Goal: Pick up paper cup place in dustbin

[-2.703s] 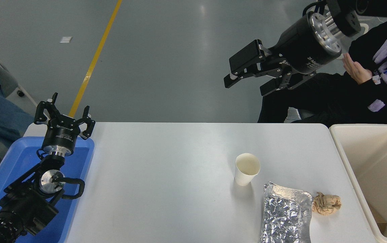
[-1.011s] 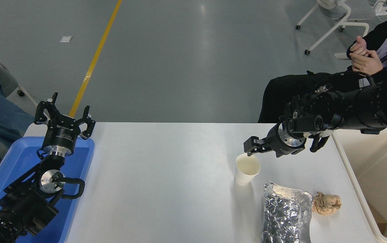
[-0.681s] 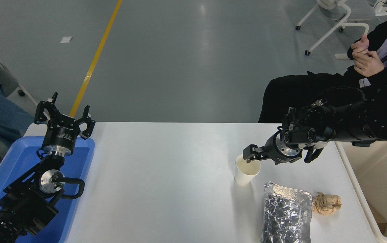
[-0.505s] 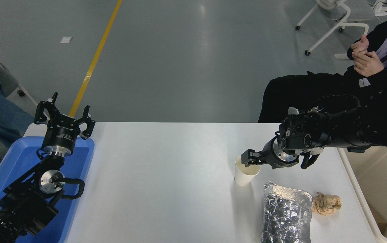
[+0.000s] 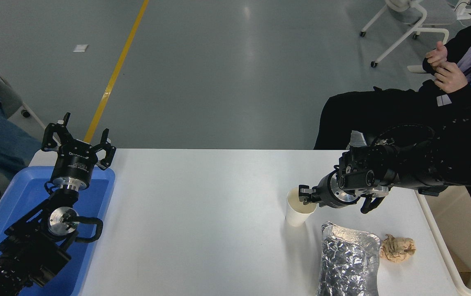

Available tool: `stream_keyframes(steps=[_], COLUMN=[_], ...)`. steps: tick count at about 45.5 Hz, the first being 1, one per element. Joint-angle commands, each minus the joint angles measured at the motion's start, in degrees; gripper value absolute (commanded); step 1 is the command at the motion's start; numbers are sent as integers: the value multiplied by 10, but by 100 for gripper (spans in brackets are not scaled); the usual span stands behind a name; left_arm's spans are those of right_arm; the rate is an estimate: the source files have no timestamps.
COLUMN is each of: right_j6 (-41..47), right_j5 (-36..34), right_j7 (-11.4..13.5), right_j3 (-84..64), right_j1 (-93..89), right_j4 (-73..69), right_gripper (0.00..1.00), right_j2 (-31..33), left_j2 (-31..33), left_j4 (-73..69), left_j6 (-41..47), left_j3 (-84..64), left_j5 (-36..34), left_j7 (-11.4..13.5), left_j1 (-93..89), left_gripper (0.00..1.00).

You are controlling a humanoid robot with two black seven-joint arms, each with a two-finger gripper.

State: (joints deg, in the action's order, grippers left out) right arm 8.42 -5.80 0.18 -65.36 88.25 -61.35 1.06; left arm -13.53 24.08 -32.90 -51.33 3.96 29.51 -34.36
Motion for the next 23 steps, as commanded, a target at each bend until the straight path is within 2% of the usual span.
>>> stream_keyframes(steps=[1, 14, 23], right_j6=[1, 1, 40], right_j5=[-26, -28, -29], right_j7=[3, 2, -1], right_j3=[-2, 1, -1], right_j1=[2, 4, 69], right_j4=[-4, -9, -61], right_gripper=[0, 0, 0], right_j2=[3, 4, 60], left_j2=[0, 0, 0], left_j4=[0, 0, 0], left_j6=[0, 0, -1], left_j3=[0, 0, 1], left_j5=[0, 0, 0], left_j7=[0, -1, -1], left_j1=[0, 0, 0], left_gripper=[99, 99, 99])
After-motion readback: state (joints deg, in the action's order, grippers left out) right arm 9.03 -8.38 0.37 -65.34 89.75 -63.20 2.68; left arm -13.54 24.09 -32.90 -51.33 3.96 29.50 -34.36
